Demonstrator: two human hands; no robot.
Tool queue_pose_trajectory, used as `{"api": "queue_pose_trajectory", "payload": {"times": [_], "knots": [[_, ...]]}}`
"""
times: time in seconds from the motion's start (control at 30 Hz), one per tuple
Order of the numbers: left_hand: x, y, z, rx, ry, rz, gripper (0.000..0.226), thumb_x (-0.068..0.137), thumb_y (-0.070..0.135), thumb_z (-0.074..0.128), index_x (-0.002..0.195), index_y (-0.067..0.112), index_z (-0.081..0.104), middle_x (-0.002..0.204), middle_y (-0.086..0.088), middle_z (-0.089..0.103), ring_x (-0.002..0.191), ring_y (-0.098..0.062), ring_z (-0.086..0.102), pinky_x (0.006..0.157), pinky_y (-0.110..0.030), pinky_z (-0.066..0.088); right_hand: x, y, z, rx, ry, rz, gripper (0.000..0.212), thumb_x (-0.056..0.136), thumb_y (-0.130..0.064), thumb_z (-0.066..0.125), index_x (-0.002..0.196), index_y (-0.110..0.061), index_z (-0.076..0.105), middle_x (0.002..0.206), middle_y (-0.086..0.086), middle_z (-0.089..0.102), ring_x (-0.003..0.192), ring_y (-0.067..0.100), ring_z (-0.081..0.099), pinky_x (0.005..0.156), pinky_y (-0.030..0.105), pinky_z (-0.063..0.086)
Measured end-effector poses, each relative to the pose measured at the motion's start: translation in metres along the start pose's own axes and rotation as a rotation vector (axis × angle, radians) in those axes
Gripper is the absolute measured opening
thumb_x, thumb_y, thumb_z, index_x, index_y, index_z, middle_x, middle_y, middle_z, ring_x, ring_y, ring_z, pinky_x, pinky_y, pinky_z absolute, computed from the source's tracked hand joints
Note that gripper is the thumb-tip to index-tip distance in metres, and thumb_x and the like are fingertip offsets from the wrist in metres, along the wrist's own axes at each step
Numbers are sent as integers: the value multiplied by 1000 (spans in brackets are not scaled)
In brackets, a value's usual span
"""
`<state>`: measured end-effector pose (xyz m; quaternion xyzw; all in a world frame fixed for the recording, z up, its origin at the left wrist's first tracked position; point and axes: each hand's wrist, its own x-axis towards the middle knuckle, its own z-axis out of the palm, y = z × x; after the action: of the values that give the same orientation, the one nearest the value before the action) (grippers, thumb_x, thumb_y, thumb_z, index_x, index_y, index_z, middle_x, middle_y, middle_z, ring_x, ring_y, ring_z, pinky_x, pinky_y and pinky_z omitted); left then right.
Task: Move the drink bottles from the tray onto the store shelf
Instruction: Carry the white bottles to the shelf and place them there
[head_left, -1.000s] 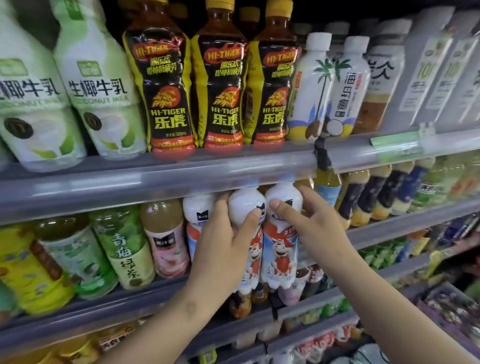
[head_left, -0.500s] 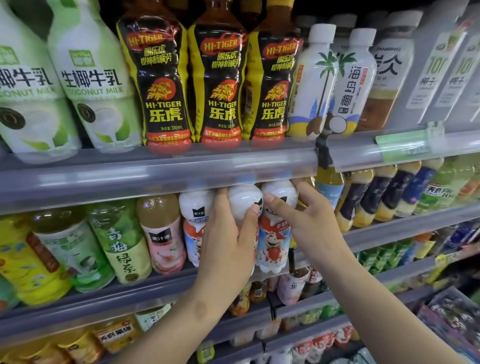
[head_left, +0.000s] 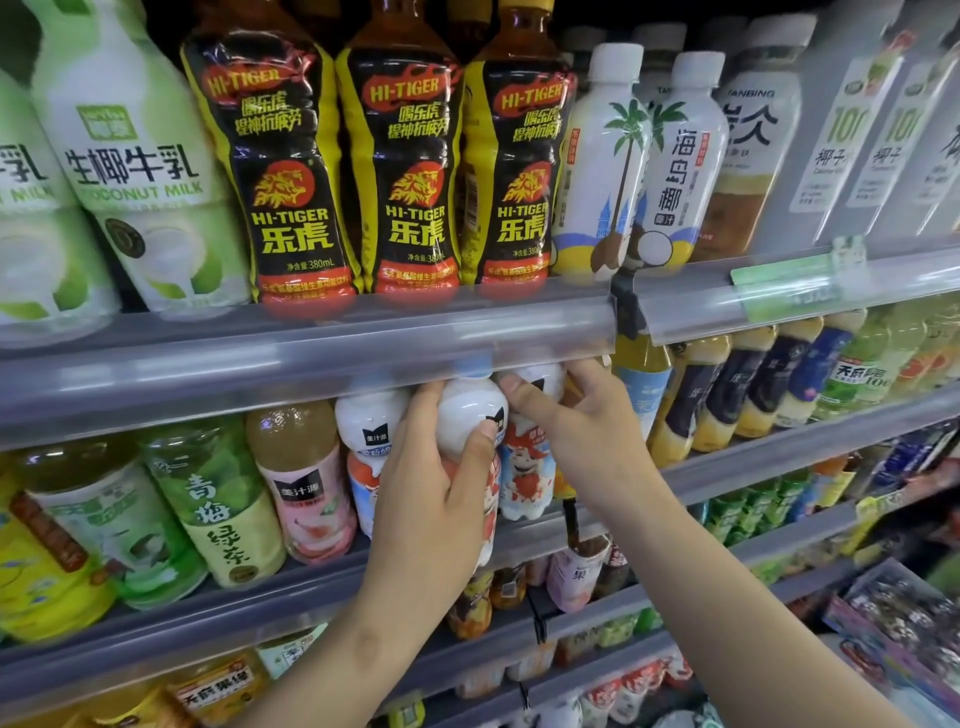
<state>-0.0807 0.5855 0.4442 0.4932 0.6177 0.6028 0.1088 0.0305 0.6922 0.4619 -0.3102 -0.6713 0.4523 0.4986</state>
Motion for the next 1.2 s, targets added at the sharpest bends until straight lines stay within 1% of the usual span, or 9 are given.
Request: {"api": "queue_pose_trajectory", "payload": {"times": [0.2, 0.33, 0.47, 0.67, 0.9, 0.97, 1.03, 1.1, 1.2], "knots": [[1, -2, -1, 6, -9, 18, 43, 103, 32, 57, 144, 31, 44, 129, 8, 62, 110, -5, 63, 95, -35, 53, 0, 11, 1, 63, -27, 9, 19, 95, -25, 75, 114, -26, 71, 102, -13, 81, 94, 2, 75, 74, 18, 58], [0, -5, -1, 15, -6, 31, 39, 103, 30, 58, 140, 34, 45, 125, 10, 62, 105, 3, 63, 85, -16, 51, -1, 15, 5, 142, -54, 22, 24, 97, -15, 73, 119, -25, 69, 97, -21, 80, 90, -6, 73, 71, 9, 55], [-3, -8, -2, 23, -15, 32, 41, 103, 27, 59, 141, 32, 46, 123, 10, 61, 99, 5, 63, 80, -8, 48, 0, 18, 3, 164, -87, 43, 29, 98, -12, 71, 124, -24, 67, 106, -17, 80, 99, 0, 74, 76, 13, 57], [-6, -10, -2, 25, -28, 33, 47, 101, 31, 58, 146, 26, 44, 124, 10, 61, 99, 0, 63, 81, -14, 52, 4, 12, -1, 23, -84, -4, 31, 97, -14, 73, 127, -20, 66, 119, -5, 77, 113, 11, 71, 99, 38, 55], [-8, -12, -3, 42, -24, 26, 47, 101, 34, 58, 145, 27, 44, 122, 16, 59, 99, 12, 59, 79, -4, 45, 7, 12, 2, -154, -102, -72, 34, 97, -14, 72, 130, -13, 63, 123, 6, 71, 116, 21, 66, 102, 46, 53], [-8, -13, -4, 34, -25, 24, 47, 100, 35, 57, 144, 28, 44, 122, 17, 59, 100, 11, 59, 80, -6, 46, 7, 13, 3, -224, -90, -109, 33, 96, -16, 73, 127, -16, 61, 118, 1, 71, 109, 11, 66, 95, 29, 54], [-8, -14, -5, 19, -36, 15, 46, 101, 36, 57, 144, 30, 44, 123, 15, 61, 103, 8, 61, 81, -8, 48, 7, 12, 3, -322, -57, -150, 32, 94, -19, 75, 121, -23, 58, 104, -12, 69, 93, -11, 62, 77, 5, 46], [-9, -14, -5, 16, -40, 18, 44, 101, 36, 57, 143, 32, 44, 123, 15, 61, 104, 7, 62, 81, -7, 48, 7, 10, 3, -454, -43, -187, 30, 94, -22, 75, 120, -22, 58, 93, -17, 63, 77, -17, 56, 67, 0, 41], [-8, -15, -4, 24, -34, 29, 44, 101, 35, 57, 143, 31, 45, 123, 16, 60, 104, 8, 61, 81, -7, 48, 5, 5, 3, -627, -32, -237, 30, 96, -28, 72, 120, -16, 59, 83, -14, 57, 66, -5, 50, 57, 7, 40]]}}
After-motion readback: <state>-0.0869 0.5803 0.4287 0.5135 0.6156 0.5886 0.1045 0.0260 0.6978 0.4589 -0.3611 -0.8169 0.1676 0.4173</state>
